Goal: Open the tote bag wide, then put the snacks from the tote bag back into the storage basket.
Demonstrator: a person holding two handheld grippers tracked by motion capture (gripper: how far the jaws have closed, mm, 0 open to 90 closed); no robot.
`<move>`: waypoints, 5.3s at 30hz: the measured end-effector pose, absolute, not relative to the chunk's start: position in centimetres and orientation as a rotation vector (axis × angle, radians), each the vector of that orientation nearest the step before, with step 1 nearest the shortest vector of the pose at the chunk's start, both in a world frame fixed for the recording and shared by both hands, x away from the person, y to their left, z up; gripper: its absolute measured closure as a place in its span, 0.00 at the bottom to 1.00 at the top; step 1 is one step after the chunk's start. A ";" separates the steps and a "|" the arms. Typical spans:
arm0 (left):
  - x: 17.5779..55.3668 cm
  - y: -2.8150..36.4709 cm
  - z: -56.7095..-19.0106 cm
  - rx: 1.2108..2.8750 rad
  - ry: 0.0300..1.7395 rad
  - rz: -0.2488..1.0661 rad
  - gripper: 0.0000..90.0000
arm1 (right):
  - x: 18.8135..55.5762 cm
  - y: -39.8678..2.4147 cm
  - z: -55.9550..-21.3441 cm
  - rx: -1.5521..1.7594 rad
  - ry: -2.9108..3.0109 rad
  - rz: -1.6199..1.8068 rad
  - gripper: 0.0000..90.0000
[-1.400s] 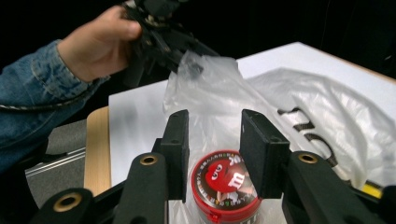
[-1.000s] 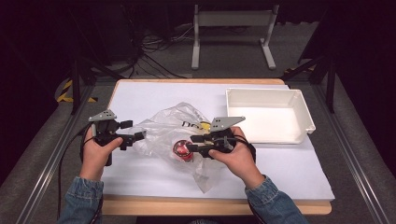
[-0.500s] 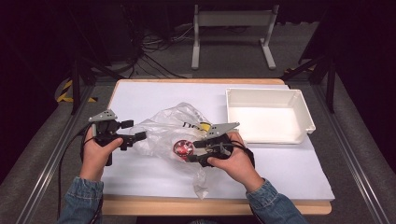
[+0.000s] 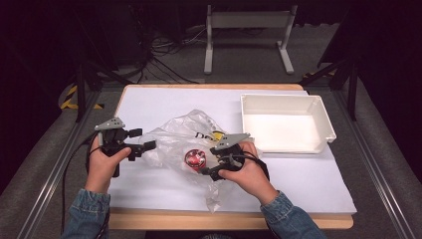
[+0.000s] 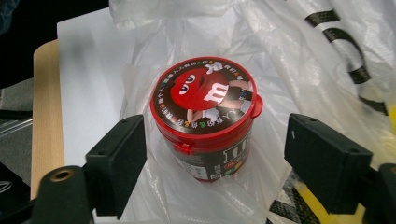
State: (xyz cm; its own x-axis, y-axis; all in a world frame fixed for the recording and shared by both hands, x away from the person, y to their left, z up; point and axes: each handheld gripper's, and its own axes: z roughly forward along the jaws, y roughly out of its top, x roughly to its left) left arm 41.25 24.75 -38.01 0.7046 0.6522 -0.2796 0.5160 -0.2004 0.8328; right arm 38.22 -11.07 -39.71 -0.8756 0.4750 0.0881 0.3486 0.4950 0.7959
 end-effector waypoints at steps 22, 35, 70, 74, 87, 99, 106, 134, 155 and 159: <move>41.1 24.8 -37.8 1.859 0.888 0.179 0.09 | 39.0 -8.6 -42.4 0.624 2.623 1.295 0.16; 40.2 25.7 -36.9 1.828 0.859 0.204 0.06 | 39.5 -7.5 -43.1 0.594 2.634 1.299 0.17; 39.1 27.0 -36.3 1.796 0.875 0.221 0.05 | 39.1 -6.9 -40.6 0.531 2.602 1.301 0.27; 39.2 27.1 -36.3 1.797 0.873 0.221 0.05 | 39.0 -6.9 -39.7 0.518 2.596 1.308 0.27; 39.3 27.5 -36.2 1.780 0.877 0.223 0.05 | 39.3 -6.8 -36.4 0.483 2.541 1.378 0.27; 39.4 27.6 -36.0 1.774 0.867 0.227 0.05 | 39.6 -7.0 -34.3 0.456 2.524 1.433 0.27; 39.5 27.8 -36.2 1.775 0.868 0.201 0.03 | 40.0 -7.5 -33.4 0.442 2.529 1.464 0.27; 39.7 27.9 -36.1 1.791 0.844 0.193 0.03 | 42.4 -13.0 -30.6 0.505 2.479 1.424 0.27; 39.6 28.0 -36.3 1.785 0.861 0.186 0.03 | 45.6 -20.3 -30.1 0.634 2.356 1.337 0.27; 39.6 28.0 -36.3 1.789 0.857 0.187 0.03 | 46.1 -21.6 -30.3 0.664 2.343 1.316 0.27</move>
